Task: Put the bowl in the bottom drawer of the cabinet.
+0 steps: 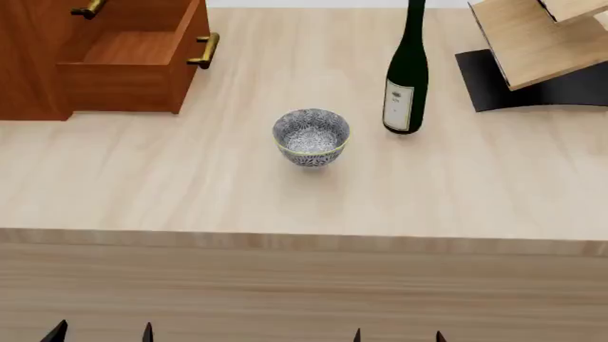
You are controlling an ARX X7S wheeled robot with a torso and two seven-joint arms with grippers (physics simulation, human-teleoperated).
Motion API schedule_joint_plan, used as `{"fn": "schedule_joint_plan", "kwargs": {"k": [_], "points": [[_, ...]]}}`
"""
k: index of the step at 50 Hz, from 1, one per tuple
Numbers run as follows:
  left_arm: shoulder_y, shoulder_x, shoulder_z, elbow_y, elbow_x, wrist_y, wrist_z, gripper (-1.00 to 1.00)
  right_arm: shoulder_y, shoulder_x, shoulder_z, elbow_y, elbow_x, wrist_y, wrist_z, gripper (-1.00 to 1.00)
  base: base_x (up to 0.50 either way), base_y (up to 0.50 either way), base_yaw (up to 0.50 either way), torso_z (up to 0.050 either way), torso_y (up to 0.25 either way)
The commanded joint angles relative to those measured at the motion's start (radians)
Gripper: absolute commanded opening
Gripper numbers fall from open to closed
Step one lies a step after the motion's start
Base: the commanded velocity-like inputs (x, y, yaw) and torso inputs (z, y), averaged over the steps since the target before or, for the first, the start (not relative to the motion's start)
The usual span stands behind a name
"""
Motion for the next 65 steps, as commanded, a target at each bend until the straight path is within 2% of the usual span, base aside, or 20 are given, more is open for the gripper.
{"fn": "schedule_joint_plan", "kwargs": {"k": [1, 9, 11, 16, 38, 45, 46, 47, 65], "points": [[0.000, -0.010, 0.011, 0.000, 0.000, 0.000, -0.011, 1.00, 0.000, 0.009, -0.013, 0.000, 0.000, 0.000, 0.013, 1.00, 0.00, 0.00, 0.00, 0.000, 0.000], [0.007, -0.038, 0.042, 0.018, -0.032, 0.000, -0.040, 1.00, -0.006, 0.034, -0.042, -0.025, 0.024, -0.005, 0.065, 1.00, 0.00, 0.00, 0.00, 0.000, 0.000], [0.008, -0.043, 0.046, 0.025, -0.035, -0.004, -0.048, 1.00, 0.000, 0.040, -0.055, -0.021, -0.019, 0.008, 0.104, 1.00, 0.00, 0.00, 0.00, 0.000, 0.000], [0.010, -0.054, 0.057, 0.035, -0.048, -0.012, -0.056, 1.00, -0.007, 0.056, -0.085, -0.039, -0.062, 0.017, 0.135, 1.00, 0.00, 0.48, 0.00, 0.000, 0.000], [0.018, -0.092, 0.089, 0.076, -0.072, -0.034, -0.088, 1.00, -0.023, 0.083, -0.102, -0.133, -0.043, 0.099, 0.184, 1.00, 0.00, 0.50, 0.00, 0.000, 0.000], [0.011, -0.104, 0.093, 0.102, -0.093, -0.089, -0.097, 1.00, -0.035, 0.089, -0.109, -0.182, -0.010, 0.130, 0.176, 1.00, 0.00, 0.33, 0.00, 0.000, 0.000], [0.017, -0.108, 0.096, 0.103, -0.088, -0.051, -0.093, 1.00, -0.033, 0.090, -0.113, -0.183, -0.014, 0.138, 0.179, 1.00, 0.00, -0.01, 0.00, 0.050, 0.000], [0.012, -0.102, 0.089, 0.107, -0.058, -0.074, -0.136, 1.00, -0.035, 0.090, -0.112, -0.191, -0.003, 0.139, 0.175, 1.00, 0.00, -0.01, 0.00, 0.050, 0.000], [0.033, -0.130, 0.106, 0.206, -0.075, -0.156, -0.160, 1.00, -0.052, 0.114, -0.143, -0.338, 0.008, 0.235, 0.197, 1.00, 0.00, 0.00, 0.00, 0.050, 0.000]]}}
